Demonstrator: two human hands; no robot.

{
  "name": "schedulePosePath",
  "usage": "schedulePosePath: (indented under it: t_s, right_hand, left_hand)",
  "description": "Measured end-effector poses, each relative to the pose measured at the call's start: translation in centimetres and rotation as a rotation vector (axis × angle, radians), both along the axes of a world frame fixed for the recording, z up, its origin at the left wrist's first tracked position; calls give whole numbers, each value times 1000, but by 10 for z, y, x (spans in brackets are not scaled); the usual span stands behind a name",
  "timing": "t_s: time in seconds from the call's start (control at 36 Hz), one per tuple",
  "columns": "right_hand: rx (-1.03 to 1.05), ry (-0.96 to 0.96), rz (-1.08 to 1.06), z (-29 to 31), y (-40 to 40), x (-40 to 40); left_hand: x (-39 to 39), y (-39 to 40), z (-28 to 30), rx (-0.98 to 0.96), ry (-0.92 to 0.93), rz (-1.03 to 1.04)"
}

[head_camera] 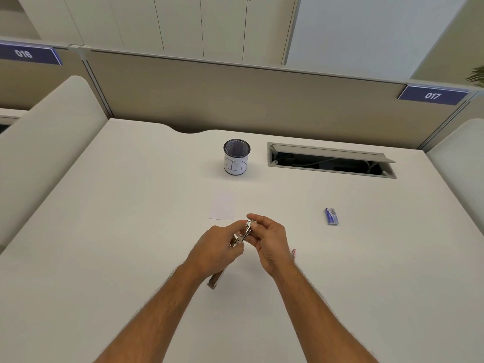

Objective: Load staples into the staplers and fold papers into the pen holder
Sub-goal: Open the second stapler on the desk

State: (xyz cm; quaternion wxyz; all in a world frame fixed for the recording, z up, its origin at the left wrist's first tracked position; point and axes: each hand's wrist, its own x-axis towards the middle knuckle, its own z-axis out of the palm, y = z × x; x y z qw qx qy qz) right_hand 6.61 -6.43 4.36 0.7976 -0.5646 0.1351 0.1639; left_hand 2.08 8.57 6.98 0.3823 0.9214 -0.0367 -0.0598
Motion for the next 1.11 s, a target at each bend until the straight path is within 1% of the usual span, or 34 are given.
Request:
schedulePosePath:
  t_s: [0.11, 0.22, 0.31, 0.39, 0.53, 0.67, 0.75, 0.83, 0.94, 1.11]
  right_hand:
    - [-57, -1, -5, 2, 3, -1]
    - [-46, 2, -31, 4, 2, -1]
    - [-43, -4, -59, 7, 2, -1]
    - [-52, -7, -113, 7, 3, 0]
    - [-45, 11, -156, 7, 4, 0]
    - [-22, -6, -173, 10, 3, 0]
    - [-2, -24, -176, 13, 2, 2]
    - [10, -55, -172, 17, 2, 4]
    - [20, -103, -149, 23, 2, 4]
    - [41, -157, -109, 28, 4, 1]
  left_hand:
    - [2, -5, 0, -6, -46, 55]
    - [1, -11, -1, 33, -126, 92]
    - [-2, -14, -2, 19, -153, 160]
    - [-4, -16, -1, -20, -138, 187]
    - [-7, -16, 2, -149, -69, 171]
    - [-9, -12, -8, -201, -77, 194]
    - [-10, -11, -10, -237, -18, 214]
    - [-11, -10, -15, -215, 33, 244]
    - [-8, -11, -21, -181, 0, 296]
    - [-8, -10, -21, -227, -27, 311]
